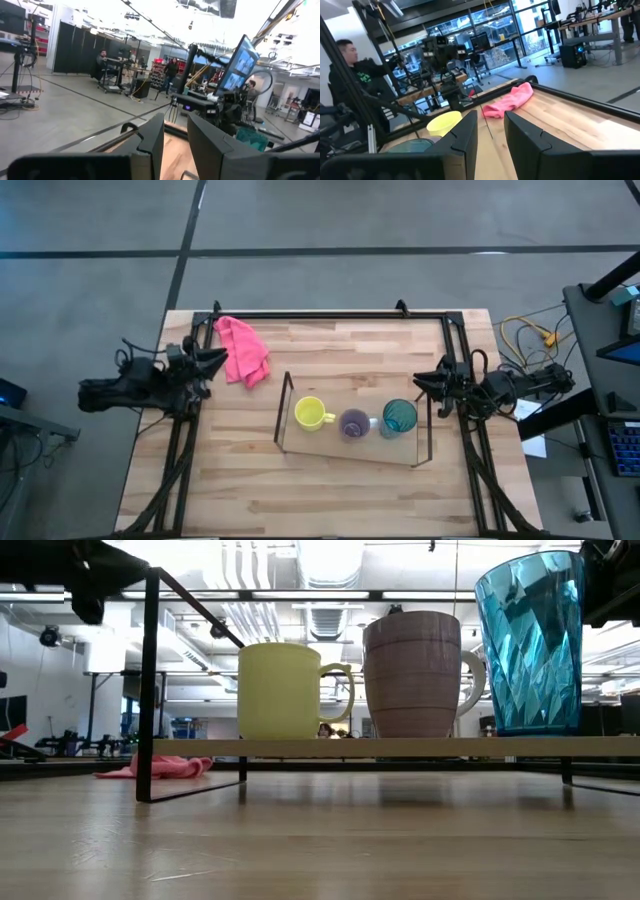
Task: Stack small to large cups/mugs on shelf
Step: Return to Home Position
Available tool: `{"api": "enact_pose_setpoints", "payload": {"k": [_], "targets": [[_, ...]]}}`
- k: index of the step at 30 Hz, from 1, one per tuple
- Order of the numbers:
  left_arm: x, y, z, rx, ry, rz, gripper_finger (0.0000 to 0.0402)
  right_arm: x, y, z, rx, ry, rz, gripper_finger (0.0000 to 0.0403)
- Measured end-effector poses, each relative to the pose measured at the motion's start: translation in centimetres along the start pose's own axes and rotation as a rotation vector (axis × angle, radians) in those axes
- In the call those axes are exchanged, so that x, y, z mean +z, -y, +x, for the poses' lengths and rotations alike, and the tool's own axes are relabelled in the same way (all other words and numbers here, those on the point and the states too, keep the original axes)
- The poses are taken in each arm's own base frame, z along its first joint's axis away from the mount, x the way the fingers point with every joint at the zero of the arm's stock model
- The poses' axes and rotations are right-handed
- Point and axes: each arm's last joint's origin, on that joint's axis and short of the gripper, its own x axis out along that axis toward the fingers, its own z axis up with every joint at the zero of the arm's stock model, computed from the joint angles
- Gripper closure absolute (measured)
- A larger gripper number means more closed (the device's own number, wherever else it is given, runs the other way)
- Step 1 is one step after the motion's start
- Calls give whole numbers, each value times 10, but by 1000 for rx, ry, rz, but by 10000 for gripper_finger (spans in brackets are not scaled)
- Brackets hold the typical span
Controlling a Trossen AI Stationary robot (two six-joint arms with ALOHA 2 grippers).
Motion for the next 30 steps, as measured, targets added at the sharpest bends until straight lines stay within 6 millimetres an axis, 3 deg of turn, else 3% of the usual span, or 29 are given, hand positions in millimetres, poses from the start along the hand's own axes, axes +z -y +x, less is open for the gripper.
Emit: {"api": "enact_pose_setpoints", "payload": {"k": [23,30], "targets": [[-73,-4,12,-13,2,-32,329,-2,0,1,5,2,72,312],[-73,-4,11,-24,9,-21,329,-3,0,1,3,-4,68,312]]}}
